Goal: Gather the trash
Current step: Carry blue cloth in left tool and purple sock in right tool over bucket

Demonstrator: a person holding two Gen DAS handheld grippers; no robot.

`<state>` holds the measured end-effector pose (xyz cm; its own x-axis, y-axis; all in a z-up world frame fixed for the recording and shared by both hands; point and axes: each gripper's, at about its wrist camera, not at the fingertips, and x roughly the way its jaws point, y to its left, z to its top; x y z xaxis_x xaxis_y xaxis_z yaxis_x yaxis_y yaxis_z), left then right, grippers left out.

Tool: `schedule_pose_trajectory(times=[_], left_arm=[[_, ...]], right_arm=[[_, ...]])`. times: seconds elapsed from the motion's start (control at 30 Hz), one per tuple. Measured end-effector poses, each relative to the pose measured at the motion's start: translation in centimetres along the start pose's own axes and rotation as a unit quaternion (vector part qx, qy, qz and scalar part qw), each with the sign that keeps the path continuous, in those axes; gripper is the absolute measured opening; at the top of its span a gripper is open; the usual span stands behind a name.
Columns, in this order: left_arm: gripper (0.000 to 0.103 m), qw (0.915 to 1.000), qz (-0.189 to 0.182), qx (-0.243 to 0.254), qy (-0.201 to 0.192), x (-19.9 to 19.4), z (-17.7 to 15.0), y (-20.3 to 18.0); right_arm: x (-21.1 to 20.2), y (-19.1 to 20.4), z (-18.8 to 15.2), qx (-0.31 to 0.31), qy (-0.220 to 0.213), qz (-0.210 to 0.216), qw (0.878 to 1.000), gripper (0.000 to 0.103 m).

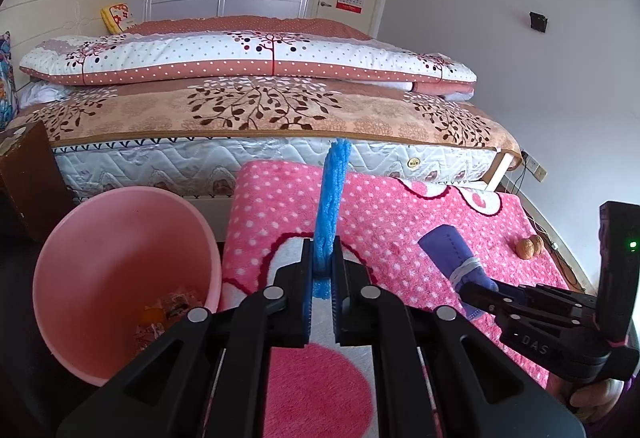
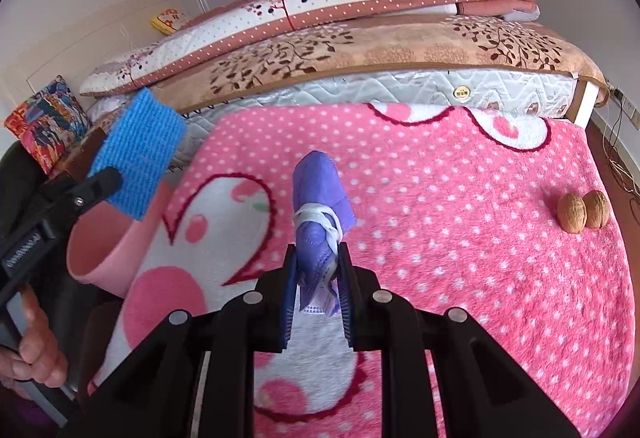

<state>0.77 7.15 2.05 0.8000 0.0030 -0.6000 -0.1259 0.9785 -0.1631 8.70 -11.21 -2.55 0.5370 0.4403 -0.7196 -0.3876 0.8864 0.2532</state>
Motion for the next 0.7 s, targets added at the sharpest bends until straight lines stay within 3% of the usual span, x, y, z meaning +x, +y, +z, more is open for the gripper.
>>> schedule_pose_trajectory(times=[0.7], left_arm=[[0.007, 0.9978, 0.044, -0.015, -0.049, -3.5, 0.0, 2.3]], right_arm=[[-3.5, 7.0, 1.8, -0.033, -0.061, 0.039, 0.997, 0.018]])
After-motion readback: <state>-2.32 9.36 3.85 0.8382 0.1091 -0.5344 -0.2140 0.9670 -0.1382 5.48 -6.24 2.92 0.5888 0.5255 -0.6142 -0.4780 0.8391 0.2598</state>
